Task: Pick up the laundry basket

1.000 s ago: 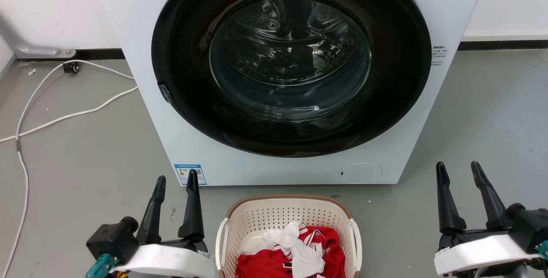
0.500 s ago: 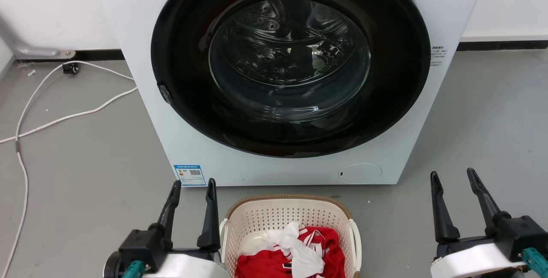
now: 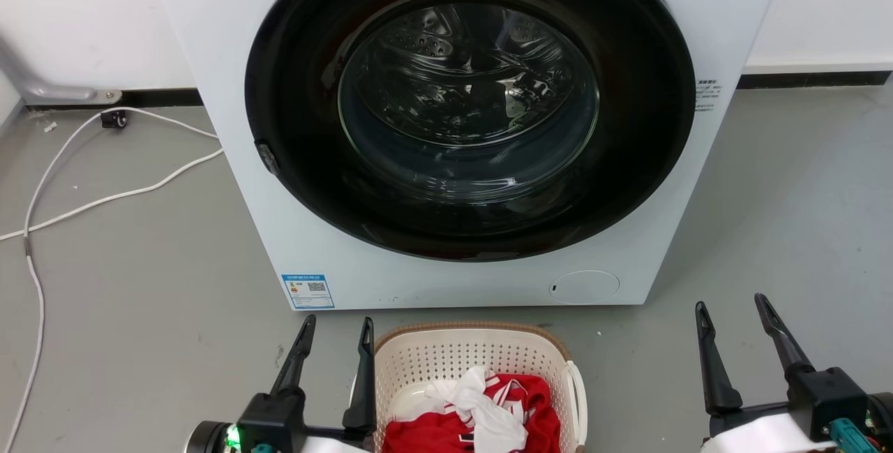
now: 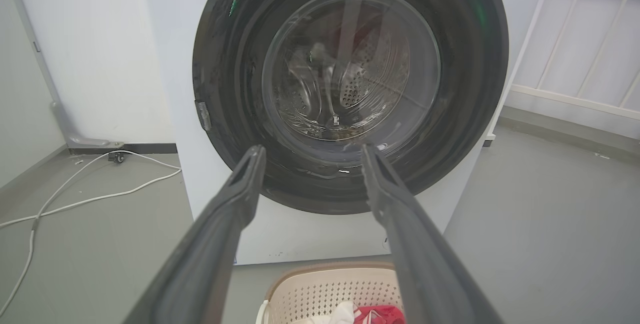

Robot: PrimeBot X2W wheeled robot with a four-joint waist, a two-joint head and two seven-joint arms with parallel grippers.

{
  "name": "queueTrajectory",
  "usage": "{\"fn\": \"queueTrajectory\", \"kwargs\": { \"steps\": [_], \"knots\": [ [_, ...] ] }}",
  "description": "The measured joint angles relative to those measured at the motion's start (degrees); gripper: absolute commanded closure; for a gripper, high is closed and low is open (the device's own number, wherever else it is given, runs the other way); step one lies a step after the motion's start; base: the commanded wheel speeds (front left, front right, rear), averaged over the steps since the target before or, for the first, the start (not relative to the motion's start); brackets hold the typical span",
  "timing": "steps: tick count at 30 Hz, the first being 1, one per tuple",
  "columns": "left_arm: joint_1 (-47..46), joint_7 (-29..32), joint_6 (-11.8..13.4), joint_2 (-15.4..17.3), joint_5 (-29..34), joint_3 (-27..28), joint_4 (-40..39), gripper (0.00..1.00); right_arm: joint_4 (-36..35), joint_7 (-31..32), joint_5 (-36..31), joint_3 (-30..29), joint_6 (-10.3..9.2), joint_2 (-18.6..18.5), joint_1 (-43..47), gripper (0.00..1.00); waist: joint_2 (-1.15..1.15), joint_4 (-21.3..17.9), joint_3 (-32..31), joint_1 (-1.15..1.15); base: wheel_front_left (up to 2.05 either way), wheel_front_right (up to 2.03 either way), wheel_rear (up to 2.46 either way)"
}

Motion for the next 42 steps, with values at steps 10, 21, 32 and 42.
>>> {"fn": "queueTrajectory", "kwargs": {
  "steps": [10, 21, 32, 42],
  "knots": [
    [0.6, -1.1, 0.2, -0.1, 2.7, -0.6, 1.3, 0.00, 1.2, -1.1, 2.2, 0.3, 0.00, 0.0, 0.4, 0.00, 0.00, -0.2, -0.1, 0.00, 0.00, 0.00, 0.00],
    [1.3, -1.9, -1.0, -0.4, 4.7, 0.5, 2.8, 0.00, 2.0, -2.0, 0.3, 0.4, 0.01, 0.0, 0.8, 0.00, 0.00, 0.0, -0.4, 0.00, 0.00, 0.00, 0.00],
    [1.4, -2.0, -1.5, -0.5, 3.7, -0.2, 4.3, 0.00, 2.8, -1.9, 1.9, 0.4, 0.01, 0.0, 0.8, 0.00, 0.00, 0.5, -0.3, 0.00, 0.00, 0.00, 0.00],
    [1.4, -2.0, -1.5, -0.5, 3.9, -0.1, 4.6, 0.00, 3.1, -1.9, 2.0, 0.7, 0.00, 0.0, 0.8, 0.00, 0.00, 0.6, 0.1, 0.00, 0.00, 0.00, 0.00]
  ]
}}
